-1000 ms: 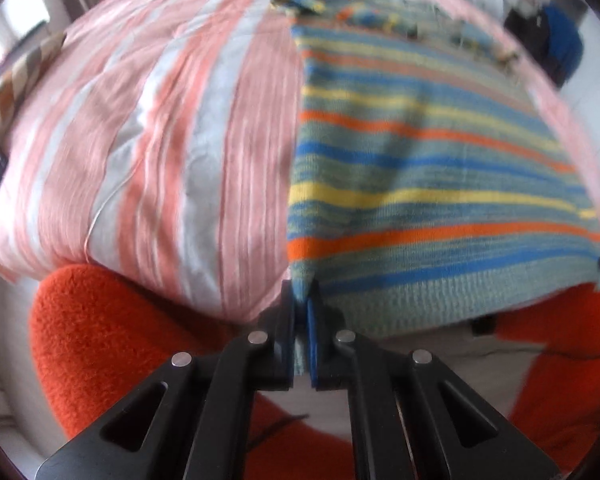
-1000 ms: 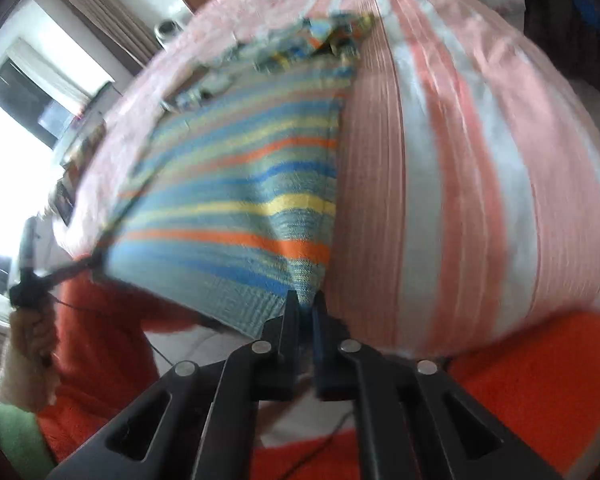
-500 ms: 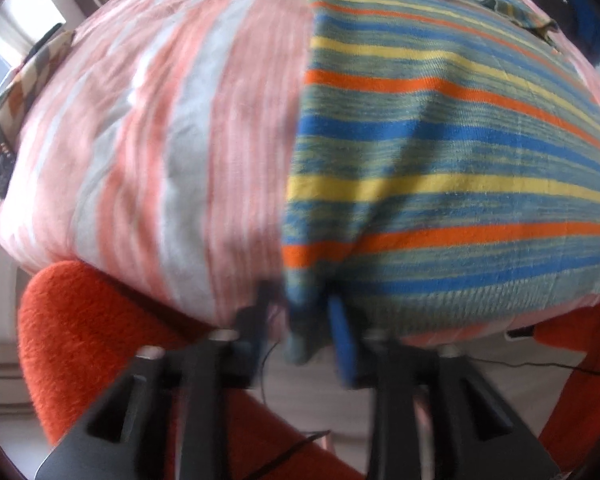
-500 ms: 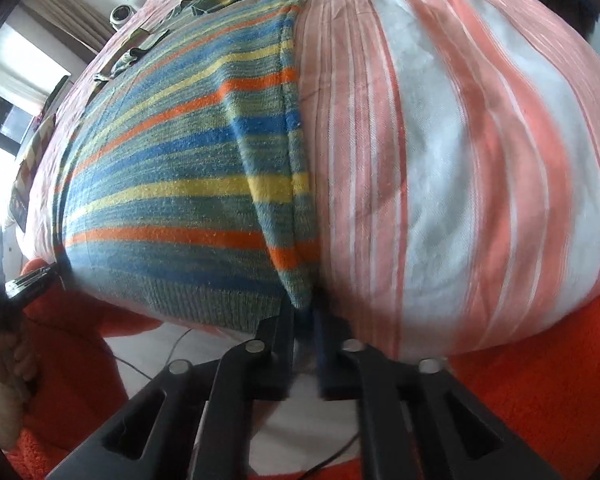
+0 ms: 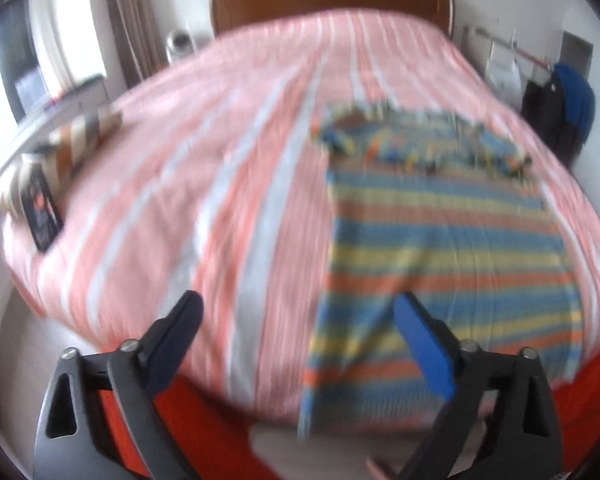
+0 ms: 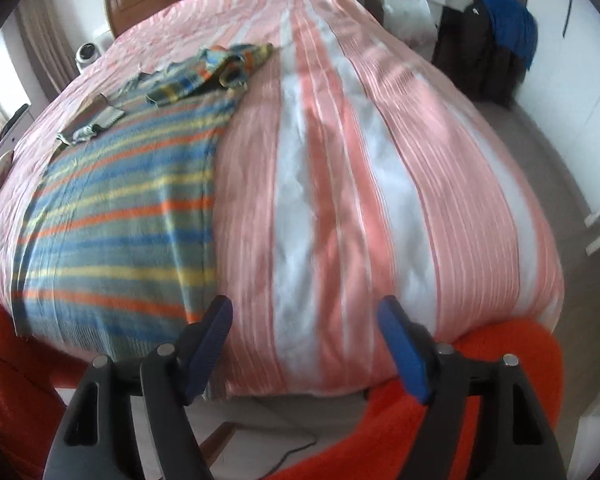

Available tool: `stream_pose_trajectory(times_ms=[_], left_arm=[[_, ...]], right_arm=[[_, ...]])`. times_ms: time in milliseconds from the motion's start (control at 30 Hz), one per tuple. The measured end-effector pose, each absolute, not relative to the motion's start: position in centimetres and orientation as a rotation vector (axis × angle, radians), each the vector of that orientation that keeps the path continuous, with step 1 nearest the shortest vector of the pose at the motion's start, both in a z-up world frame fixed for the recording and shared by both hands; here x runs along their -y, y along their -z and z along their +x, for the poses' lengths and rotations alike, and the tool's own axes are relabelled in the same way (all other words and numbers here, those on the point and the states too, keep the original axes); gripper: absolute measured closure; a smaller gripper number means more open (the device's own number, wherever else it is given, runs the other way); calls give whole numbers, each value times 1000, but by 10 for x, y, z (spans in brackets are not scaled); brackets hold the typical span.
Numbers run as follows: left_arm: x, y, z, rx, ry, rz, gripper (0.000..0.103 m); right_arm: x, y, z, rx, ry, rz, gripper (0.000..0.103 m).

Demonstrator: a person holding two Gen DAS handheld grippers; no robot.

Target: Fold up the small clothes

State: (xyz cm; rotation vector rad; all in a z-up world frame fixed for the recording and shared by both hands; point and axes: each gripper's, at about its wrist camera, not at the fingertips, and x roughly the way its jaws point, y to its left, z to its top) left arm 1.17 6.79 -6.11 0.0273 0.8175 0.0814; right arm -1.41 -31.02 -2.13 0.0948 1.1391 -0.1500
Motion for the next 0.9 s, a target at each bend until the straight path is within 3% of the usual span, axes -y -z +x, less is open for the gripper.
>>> stream_pose_trajectory(times_ms=[200,300,567,600,667,700,733,900], left_arm=[[-66,81,50,-697,-210,57,4],[-78,106,44,-731,-223,-1,4],[-107,123,38,-755,-308,-23,4],[-108,126,40,-770,-309,-28,4],[-110,132,43,-807,-306,-35,4],[-111,134,43,-818,-302,-40,4],[-112,134,42,-823,-299,-48,4],[-109,136,46,-818,-290,-58,4]], right_arm=[[274,-31,45,-952,-25,-126,28],[245,-42,103,-891,-165,-246,19],[166,47,256,-1013,-411,-361,20],[158,63,270,-1031,-418,-381,23],[161,79,289,-1058,-383,-349,57],[175,80,297,-1067,-328,-280,91],[190,75,301,-1058,-279,-228,96],[336,17,281,-927,14,44,96]])
